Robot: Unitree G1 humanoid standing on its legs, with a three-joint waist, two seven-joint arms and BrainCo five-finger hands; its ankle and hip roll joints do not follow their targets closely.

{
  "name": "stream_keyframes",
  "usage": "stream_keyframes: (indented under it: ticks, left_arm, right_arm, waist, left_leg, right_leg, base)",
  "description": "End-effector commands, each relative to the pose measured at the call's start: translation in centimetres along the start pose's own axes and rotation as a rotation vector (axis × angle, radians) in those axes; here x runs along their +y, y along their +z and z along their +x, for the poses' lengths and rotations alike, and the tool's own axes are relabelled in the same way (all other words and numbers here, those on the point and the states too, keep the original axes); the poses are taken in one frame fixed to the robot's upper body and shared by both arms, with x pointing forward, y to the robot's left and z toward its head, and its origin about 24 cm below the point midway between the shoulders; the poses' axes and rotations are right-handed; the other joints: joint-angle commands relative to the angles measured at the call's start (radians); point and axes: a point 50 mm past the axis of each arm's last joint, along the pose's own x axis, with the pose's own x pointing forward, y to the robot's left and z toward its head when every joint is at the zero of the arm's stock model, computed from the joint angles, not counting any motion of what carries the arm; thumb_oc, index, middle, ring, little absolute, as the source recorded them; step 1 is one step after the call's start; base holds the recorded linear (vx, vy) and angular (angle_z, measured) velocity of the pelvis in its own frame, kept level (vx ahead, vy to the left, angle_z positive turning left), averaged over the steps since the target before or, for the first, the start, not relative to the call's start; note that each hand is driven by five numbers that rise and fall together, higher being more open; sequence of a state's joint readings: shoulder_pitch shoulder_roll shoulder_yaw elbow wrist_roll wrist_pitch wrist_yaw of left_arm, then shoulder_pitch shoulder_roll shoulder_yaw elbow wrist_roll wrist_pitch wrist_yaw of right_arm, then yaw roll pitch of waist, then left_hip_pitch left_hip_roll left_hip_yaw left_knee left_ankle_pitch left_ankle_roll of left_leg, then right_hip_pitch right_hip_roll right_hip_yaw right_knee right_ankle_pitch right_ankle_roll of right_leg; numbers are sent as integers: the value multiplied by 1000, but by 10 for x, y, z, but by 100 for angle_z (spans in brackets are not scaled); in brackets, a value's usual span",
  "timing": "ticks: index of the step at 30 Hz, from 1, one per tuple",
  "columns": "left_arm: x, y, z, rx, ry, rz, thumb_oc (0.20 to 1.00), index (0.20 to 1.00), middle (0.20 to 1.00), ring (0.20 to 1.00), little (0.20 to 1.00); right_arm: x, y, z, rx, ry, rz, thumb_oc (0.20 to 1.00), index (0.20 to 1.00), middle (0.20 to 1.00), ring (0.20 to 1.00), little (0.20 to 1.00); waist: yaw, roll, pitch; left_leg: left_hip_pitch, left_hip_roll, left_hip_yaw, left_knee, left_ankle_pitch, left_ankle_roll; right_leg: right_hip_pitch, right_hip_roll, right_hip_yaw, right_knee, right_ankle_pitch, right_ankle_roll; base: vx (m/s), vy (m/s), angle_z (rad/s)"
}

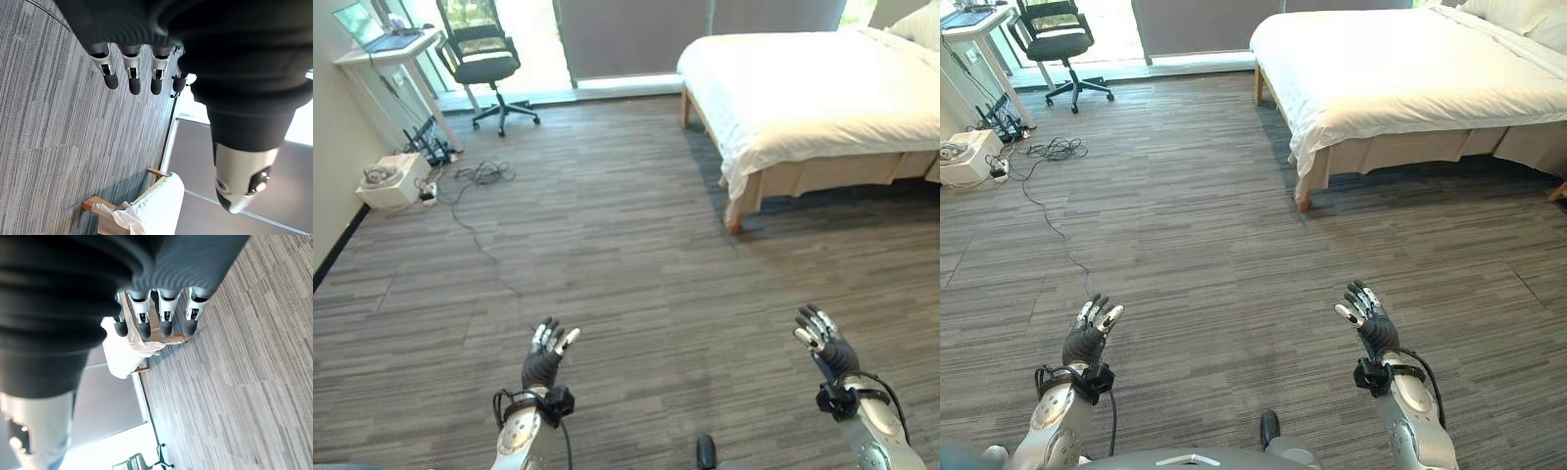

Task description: Pick up bed clothes into laundry basket.

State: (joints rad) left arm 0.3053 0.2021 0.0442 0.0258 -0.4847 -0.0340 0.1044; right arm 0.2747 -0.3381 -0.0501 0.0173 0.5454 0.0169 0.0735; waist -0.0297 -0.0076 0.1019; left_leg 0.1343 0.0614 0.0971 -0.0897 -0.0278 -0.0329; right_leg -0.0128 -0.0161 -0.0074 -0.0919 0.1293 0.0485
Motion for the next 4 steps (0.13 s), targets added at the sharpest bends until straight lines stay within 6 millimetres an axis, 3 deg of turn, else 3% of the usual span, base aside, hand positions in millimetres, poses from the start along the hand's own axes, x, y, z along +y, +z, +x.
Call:
stream_keyframes:
  ticks: [1, 4]
  left_arm:
    - [8, 28, 4, -123, -11, 81, 1000, 1000, 1000, 1000, 1000]
    - [9, 28, 4, -123, -5, 76, 1000, 1000, 1000, 1000, 1000]
  right_arm:
    - [5, 13, 4, -64, 33, -63, 1000, 1000, 1000, 1000, 1000]
    - [7, 12, 4, -62, 37, -59, 1000, 1000, 1000, 1000, 1000]
  waist:
    - [-16, -14, -12]
    - [-14, -15, -14]
  left_leg:
    - [-58, -22, -100, 14, 18, 5]
    - [-55, -23, -100, 13, 17, 5]
  right_leg:
    - [-34, -60, -12, 118, -104, 52]
    - [-30, -60, -12, 114, -103, 52]
  base:
    - [0, 0, 0]
    - [-6, 0, -4]
